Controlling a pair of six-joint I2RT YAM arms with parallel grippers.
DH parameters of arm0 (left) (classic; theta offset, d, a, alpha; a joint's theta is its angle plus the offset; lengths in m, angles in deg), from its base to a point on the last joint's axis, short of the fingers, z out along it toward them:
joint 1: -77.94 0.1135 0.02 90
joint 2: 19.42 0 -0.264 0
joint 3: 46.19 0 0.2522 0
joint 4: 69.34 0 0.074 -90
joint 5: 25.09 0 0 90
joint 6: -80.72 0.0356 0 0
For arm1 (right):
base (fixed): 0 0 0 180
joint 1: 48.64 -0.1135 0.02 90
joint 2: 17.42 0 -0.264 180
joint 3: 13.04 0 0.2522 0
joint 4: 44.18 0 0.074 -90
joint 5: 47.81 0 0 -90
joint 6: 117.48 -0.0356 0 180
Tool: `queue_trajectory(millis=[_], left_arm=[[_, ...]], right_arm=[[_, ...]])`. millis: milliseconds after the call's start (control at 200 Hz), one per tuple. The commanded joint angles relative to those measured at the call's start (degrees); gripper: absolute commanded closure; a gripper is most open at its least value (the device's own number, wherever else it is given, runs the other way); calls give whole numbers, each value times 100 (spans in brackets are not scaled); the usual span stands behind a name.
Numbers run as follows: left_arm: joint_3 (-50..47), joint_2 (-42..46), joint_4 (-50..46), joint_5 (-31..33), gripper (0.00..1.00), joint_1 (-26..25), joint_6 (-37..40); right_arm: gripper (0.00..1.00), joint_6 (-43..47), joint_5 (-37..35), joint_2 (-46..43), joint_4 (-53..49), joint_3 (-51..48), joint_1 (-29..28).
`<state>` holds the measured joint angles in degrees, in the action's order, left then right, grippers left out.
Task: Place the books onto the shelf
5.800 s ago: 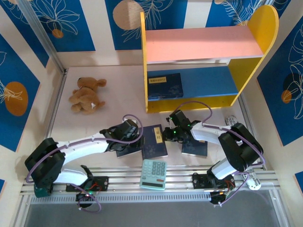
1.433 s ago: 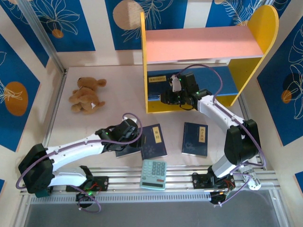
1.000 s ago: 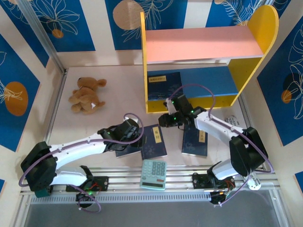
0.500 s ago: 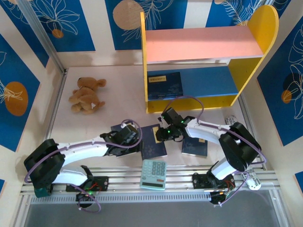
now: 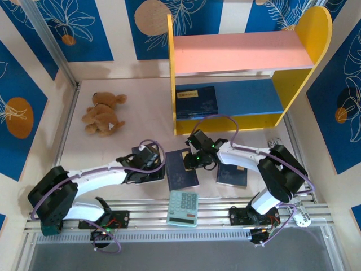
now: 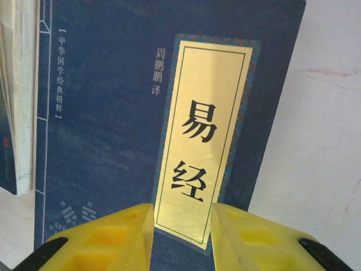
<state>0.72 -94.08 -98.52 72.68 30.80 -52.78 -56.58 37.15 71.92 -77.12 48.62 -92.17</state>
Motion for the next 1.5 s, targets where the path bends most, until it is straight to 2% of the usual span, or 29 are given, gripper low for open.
queue_trajectory(millis=[0,135,255,535,680,800,1096,1496], left_arm=[[173,272,-397,80,31,73,210],[185,565,-319,-173,31,58,190],[33,665,309,-600,32,64,-12],[141,69,1071,-971,32,-94,-279],[214,-272,1337,-1075,33,-212,-381],[332,-531,1399,-1085,33,-321,-403],[585,-998,1236,-971,33,-446,-438],[925,-1701,1182,-962,33,-481,-488]], right_arm=[[66,-80,-169,3,-155,146,9],[63,-61,-316,95,-261,193,21],[60,-154,-446,169,-289,169,20],[60,-379,-978,366,-200,106,-156],[64,-491,-1099,595,-230,122,-161],[70,-579,-910,770,-254,72,94],[72,-423,-650,655,-150,-244,548],[73,-524,-258,454,213,-632,644]])
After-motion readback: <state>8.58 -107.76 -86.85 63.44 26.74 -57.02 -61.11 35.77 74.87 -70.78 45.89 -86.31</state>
